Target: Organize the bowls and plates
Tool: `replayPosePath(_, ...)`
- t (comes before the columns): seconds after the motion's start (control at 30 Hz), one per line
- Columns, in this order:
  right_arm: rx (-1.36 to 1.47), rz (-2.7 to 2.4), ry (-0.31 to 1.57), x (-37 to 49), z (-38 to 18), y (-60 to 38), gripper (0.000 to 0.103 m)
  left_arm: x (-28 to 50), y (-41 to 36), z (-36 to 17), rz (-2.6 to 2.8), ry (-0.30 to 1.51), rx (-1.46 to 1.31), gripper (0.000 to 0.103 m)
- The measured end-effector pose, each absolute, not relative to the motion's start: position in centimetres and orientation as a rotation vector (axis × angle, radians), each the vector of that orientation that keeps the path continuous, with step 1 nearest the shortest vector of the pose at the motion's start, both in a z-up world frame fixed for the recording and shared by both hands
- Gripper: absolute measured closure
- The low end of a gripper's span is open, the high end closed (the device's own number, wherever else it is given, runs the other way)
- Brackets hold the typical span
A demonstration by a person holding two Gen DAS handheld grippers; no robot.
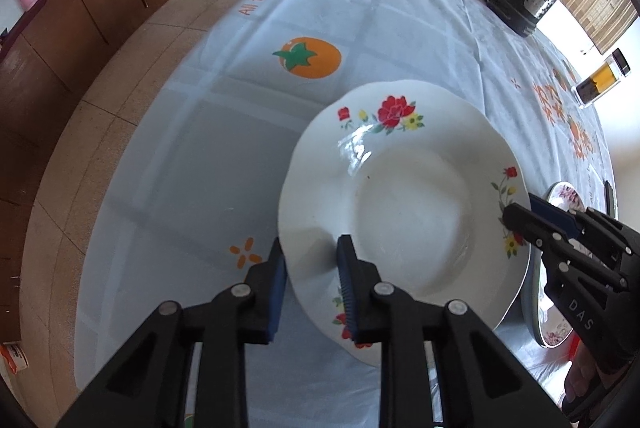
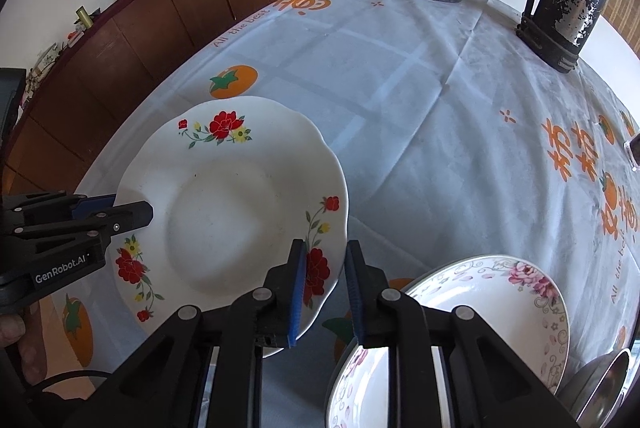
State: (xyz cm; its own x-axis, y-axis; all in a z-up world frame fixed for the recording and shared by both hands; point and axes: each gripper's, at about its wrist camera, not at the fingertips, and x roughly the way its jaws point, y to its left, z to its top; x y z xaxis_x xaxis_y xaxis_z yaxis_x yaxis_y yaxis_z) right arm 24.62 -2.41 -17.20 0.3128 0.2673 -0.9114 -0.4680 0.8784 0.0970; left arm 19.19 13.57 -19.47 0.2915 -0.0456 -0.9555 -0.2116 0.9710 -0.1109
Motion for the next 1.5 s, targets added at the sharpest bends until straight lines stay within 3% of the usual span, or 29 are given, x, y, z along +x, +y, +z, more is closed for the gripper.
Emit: replayPosePath(1.5, -0.084, 0.384, 1.066, 19.5, -13.0, -10.8, 0.082, 17.7, 6.0, -15.0, 0.023, 1.219, -0.131, 0.080)
